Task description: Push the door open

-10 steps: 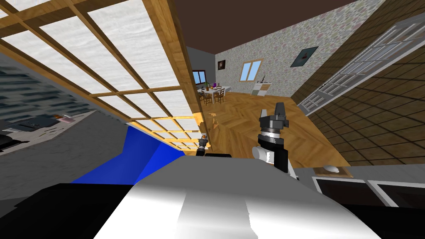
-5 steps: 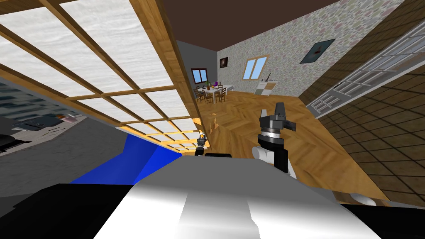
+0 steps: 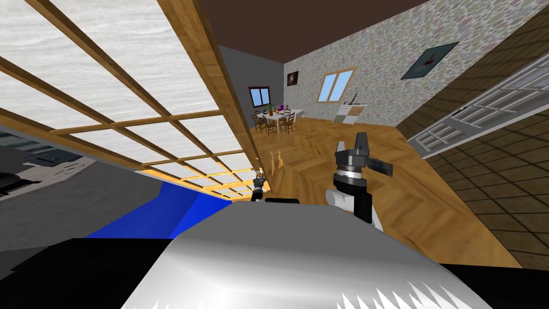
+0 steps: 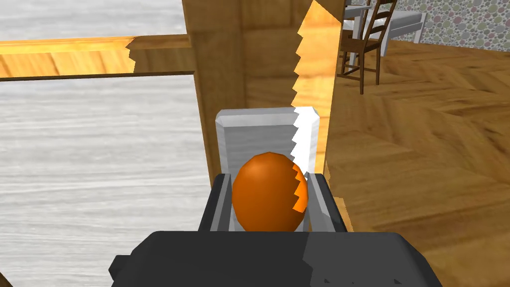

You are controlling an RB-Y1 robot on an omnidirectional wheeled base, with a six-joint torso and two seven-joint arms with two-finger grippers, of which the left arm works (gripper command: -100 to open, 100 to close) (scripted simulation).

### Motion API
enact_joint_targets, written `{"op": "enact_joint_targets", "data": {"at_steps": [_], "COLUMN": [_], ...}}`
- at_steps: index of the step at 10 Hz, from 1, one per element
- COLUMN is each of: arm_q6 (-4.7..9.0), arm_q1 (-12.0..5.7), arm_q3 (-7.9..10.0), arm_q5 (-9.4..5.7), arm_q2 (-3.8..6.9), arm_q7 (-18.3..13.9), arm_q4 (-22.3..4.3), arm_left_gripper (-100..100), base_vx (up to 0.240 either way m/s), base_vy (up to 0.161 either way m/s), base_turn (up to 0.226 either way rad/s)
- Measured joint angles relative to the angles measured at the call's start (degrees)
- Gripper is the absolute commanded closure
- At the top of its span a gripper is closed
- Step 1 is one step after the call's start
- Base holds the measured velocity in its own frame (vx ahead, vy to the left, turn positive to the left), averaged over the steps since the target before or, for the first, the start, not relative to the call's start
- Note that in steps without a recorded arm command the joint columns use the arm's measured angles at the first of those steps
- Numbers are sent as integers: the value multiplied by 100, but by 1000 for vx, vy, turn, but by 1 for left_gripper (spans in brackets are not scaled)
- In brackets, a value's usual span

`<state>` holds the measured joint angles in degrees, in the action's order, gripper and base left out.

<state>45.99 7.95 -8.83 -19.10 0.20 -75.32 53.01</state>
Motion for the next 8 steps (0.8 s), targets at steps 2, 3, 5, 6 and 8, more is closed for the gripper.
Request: {"op": "enact_joint_targets", "data": {"at_steps": [2, 3, 5, 6, 8], "arm_q6": [-25, -52, -60, -3, 32], "arm_q1": [6, -24, -53, -75, -76], "arm_q3": [68, 141, 272, 338, 461], "arm_q5": [-48, -86, -160, -190, -252], "arm_q2": [93, 111, 146, 136, 93], "arm_q7": [31, 65, 121, 134, 183], "arm_q4": [-28, -58, -70, -97, -73], "arm_left_gripper": [100, 100, 100, 100, 100], "base_vx": [197, 229, 227, 212, 191], "base_vy": [-77, -53, -42, -46, -46], "base_turn": [66, 62, 65, 74, 76]}}
